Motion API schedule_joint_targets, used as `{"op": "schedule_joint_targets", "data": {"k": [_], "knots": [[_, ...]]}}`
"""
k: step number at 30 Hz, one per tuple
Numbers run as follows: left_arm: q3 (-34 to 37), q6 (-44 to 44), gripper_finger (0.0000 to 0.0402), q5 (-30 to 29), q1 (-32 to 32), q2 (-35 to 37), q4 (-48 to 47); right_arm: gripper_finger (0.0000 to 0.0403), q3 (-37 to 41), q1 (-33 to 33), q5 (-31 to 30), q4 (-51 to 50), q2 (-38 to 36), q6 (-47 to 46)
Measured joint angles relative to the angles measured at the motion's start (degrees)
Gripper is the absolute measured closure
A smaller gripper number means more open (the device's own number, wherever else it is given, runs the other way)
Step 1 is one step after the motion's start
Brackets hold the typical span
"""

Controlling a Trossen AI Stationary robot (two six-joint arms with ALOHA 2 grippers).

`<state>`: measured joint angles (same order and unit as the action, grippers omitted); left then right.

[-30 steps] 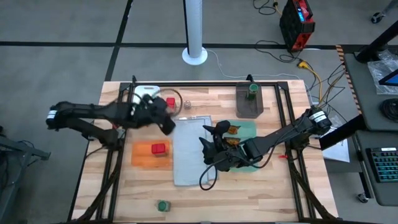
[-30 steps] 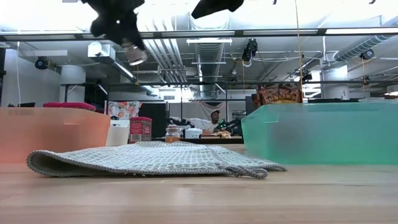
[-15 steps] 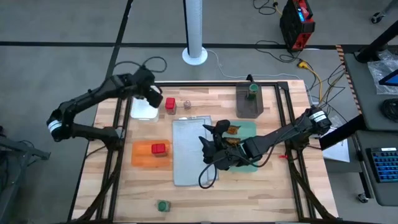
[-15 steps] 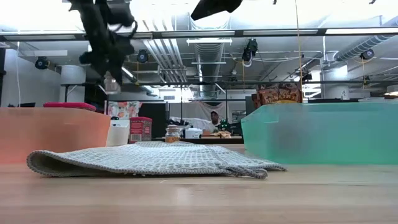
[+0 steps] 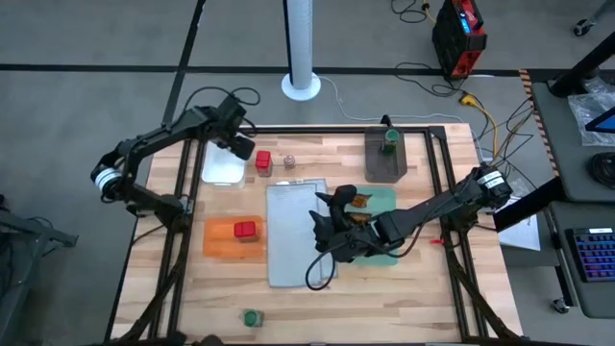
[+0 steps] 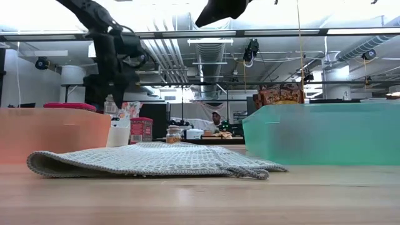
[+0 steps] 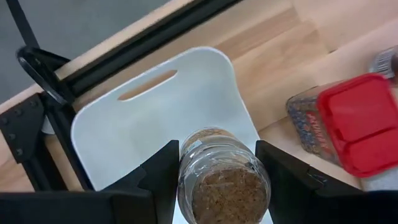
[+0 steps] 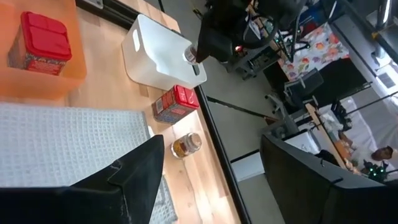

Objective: Sort spices by type
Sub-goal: Put the bottom brown seasoning bottle into the white bin

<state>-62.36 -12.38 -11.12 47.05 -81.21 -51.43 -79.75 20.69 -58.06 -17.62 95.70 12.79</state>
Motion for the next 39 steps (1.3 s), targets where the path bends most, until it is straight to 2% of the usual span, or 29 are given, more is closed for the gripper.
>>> {"op": "schedule_joint_targets", "data": {"k": [7,14,22,32,39], "knots": [[3.2,-0.3,0.0236,-0.2,0.3,-1.0,3.7,0.0141,0.0,0.0,0.0,-4.4,0.0,-5.7],[7.7,-0.2,0.0236,-0.2,2.1,0.3,7.7,0.0133,0.0,0.0,0.0,-4.9,0.0,-7.3],[12.9,0.0,0.0236,3.1,3.9,0.4,15.1,0.0144,0.0,0.0,0.0,-4.9,0.0,-7.8],[14.3,0.5,0.0236,3.1,4.5,0.3,16.6,0.0132,0.0,0.0,0.0,-4.9,0.0,-7.8],[16.0,0.3,0.0236,3.1,4.5,0.3,18.4,0.014,0.0,0.0,0.0,-4.9,0.0,-7.7]]}}
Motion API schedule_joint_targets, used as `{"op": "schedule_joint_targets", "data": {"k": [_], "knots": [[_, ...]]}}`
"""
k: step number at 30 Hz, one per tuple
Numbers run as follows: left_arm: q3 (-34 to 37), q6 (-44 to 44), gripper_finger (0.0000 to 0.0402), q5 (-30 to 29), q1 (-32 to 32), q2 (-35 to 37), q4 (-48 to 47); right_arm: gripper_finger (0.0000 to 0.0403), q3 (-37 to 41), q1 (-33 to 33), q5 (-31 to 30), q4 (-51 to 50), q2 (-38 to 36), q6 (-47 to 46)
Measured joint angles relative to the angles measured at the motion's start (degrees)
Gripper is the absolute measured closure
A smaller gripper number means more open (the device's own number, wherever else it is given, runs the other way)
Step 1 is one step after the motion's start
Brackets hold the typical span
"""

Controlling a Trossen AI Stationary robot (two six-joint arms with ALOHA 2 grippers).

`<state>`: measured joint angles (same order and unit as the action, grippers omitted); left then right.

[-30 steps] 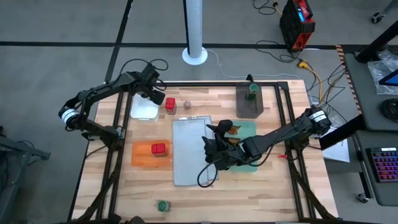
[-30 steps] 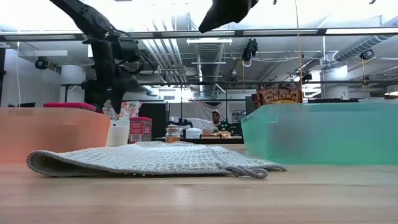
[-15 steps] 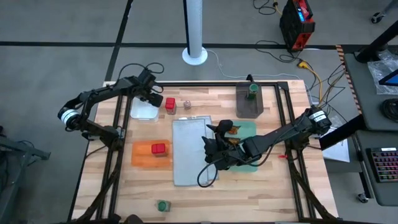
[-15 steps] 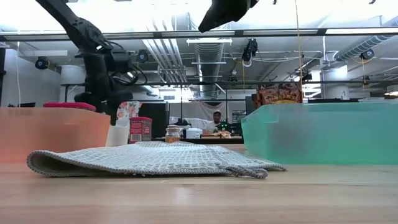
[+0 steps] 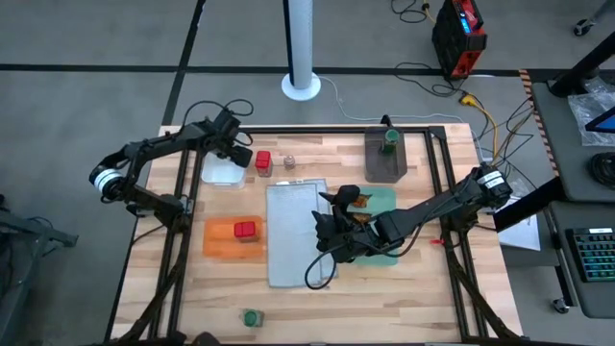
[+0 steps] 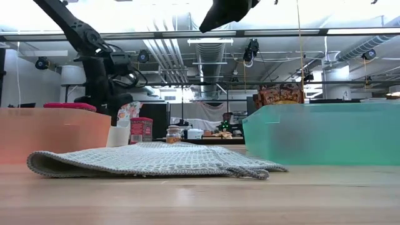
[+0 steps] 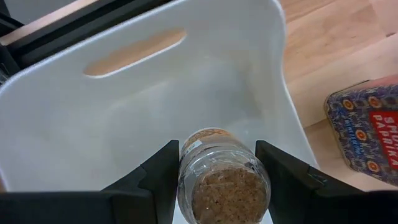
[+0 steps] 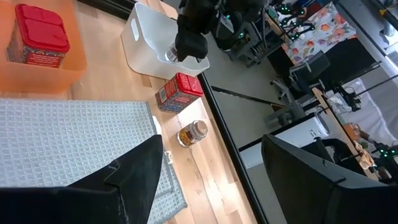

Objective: Sort spices by type
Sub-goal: Put the bottom brown seasoning bottle into the white bin

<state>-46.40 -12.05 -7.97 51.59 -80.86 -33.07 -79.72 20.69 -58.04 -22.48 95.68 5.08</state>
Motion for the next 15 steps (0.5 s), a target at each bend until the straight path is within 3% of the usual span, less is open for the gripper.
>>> {"op": "schedule_joint_targets", "data": {"k": [15], "knots": [[3.2,-0.3,0.0227,0.0,0.1,-0.1,2.7,0.0129,0.0,0.0,0.0,0.0,0.0,0.0]]}}
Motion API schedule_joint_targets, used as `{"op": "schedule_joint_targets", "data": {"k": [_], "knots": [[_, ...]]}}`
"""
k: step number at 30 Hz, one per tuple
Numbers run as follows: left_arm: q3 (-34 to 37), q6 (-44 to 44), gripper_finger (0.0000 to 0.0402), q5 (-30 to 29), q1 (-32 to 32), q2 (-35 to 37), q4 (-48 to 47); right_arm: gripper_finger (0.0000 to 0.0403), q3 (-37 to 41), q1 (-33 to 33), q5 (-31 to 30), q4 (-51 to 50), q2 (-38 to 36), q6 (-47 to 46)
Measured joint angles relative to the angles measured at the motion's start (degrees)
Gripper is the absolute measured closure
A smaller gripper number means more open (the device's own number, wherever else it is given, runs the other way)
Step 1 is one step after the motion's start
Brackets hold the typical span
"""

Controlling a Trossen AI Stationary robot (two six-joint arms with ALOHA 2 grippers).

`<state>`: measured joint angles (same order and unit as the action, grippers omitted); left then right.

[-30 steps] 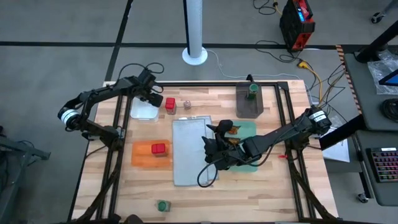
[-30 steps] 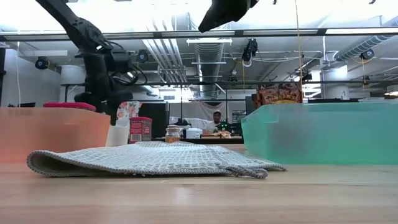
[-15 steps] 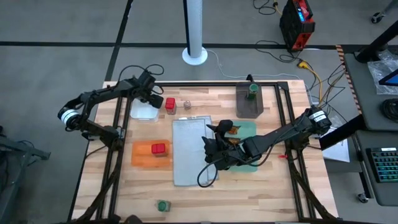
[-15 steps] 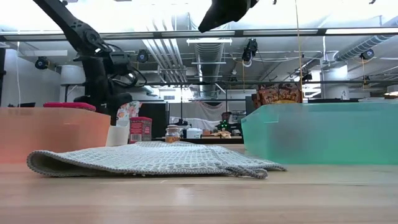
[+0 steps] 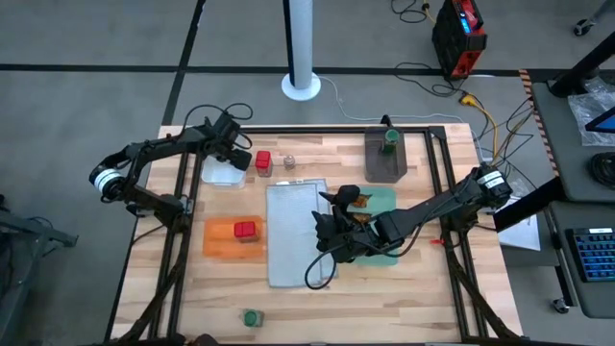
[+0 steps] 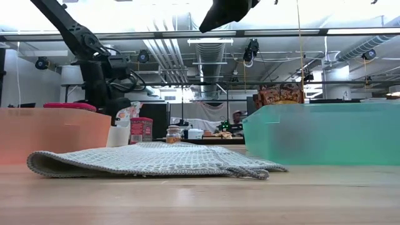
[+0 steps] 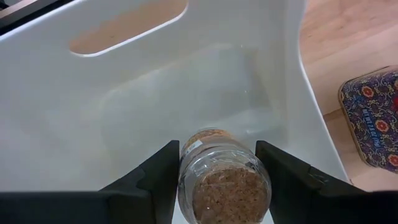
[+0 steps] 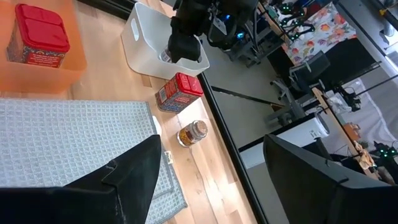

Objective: Sort spices by type
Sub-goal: Put the bottom brown seasoning bottle into the white bin, then put the green seasoning bottle into the black bin

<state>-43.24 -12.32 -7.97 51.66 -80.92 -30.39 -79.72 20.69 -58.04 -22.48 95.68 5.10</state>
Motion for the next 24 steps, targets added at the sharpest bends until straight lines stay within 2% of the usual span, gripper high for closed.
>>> {"op": "schedule_joint_targets", "data": {"k": [6,11,18,24], "knots": [[0.0,0.3,0.0183,-0.3,0.0,0.0,1.0,0.0138,0.0,0.0,0.0,0.0,0.0,0.0],[-0.5,1.5,0.0177,-0.5,0.0,0.0,0.9,0.0132,0.0,0.0,0.0,0.0,0.0,0.0],[-5.5,4.8,0.0175,-6.2,0.0,0.0,-4.8,0.012,-0.1,0.0,0.0,0.0,0.0,0.0],[-9.6,6.1,0.0174,-6.5,0.0,0.1,-7.3,0.0125,-0.3,0.0,0.0,0.0,-0.1,-0.1]]}}
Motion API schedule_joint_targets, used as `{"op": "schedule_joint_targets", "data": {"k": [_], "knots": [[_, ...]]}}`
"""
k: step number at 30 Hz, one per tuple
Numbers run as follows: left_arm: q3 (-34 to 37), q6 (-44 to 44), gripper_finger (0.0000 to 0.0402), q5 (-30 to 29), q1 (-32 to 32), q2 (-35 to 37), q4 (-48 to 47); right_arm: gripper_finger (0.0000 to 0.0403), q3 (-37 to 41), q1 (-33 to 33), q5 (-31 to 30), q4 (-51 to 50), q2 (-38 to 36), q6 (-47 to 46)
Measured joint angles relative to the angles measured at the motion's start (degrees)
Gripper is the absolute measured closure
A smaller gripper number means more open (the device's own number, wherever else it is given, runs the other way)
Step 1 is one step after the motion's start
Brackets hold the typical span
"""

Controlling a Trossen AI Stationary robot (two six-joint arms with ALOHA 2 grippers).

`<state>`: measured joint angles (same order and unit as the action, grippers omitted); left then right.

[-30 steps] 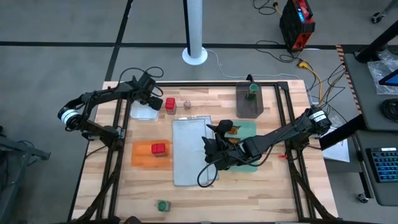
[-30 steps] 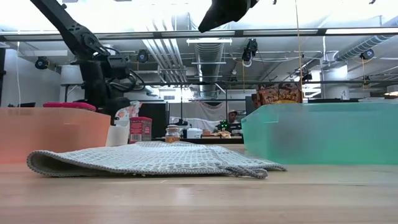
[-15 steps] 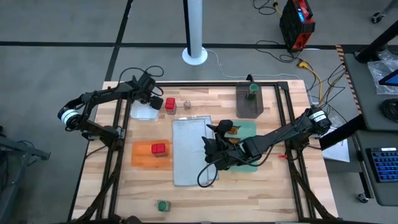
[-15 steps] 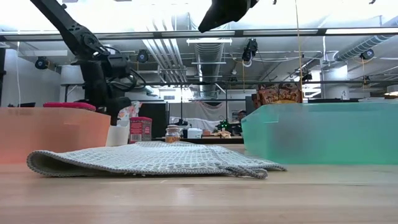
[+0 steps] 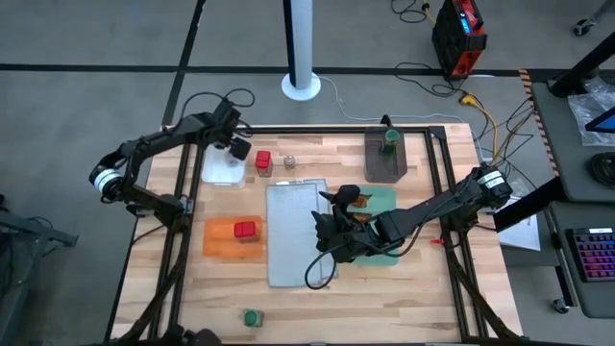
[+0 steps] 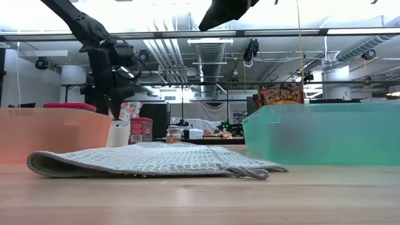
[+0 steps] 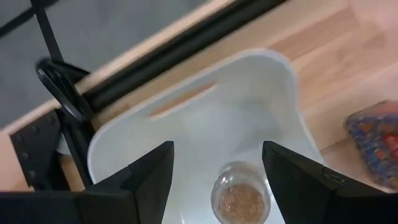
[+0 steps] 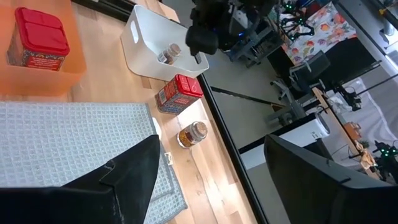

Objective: Sort spices by type
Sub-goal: Put the green seasoning bottle into the black bin

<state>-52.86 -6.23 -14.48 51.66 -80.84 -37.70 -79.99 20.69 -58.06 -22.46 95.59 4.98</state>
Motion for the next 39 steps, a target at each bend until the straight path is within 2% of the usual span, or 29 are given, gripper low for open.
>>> {"op": "schedule_joint_targets", "data": {"k": [5,9,14,19,21,23,26,30,35,39], "knots": [[-2.6,0.0,0.0174,0.0,-1.4,1.2,-2.5,0.0131,0.0,0.0,0.0,0.0,0.0,-0.9],[-2.0,-0.5,0.0174,1.3,-5.9,6.2,-2.6,0.0129,0.0,0.0,0.0,-0.8,0.0,-2.5],[0.8,-3.0,0.0174,1.8,-18.1,15.8,-1.4,0.0121,0.0,0.0,0.6,-1.7,0.0,-6.2],[4.7,-6.2,0.0174,1.4,-34.8,24.2,2.3,0.012,0.0,-0.8,4.7,-1.6,0.0,-8.0],[6.6,-7.6,0.0174,-1.4,-41.4,26.4,4.7,0.0122,0.0,-1.9,4.9,-1.3,0.0,-7.9],[8.6,-9.6,0.0174,-6.5,-47.9,28.2,7.0,0.0121,-0.2,-3.2,5.2,-1.3,0.0,-7.5],[10.8,-12.4,0.0174,-14.3,-56.4,29.4,7.9,0.0119,-0.2,-4.9,7.5,-1.3,0.0,-7.9],[12.1,-16.8,0.0174,-21.4,-65.7,29.7,8.5,0.0125,-0.2,-6.1,12.2,-1.3,0.0,-9.6],[13.0,-20.0,0.0174,-26.9,-73.3,28.5,8.6,0.0131,-1.0,-6.5,13.1,-4.7,-0.1,-16.0],[13.0,-19.9,0.0174,-29.9,-75.1,27.0,8.7,0.0129,-2.5,-6.8,13.0,-9.5,-0.3,-17.2]]}}
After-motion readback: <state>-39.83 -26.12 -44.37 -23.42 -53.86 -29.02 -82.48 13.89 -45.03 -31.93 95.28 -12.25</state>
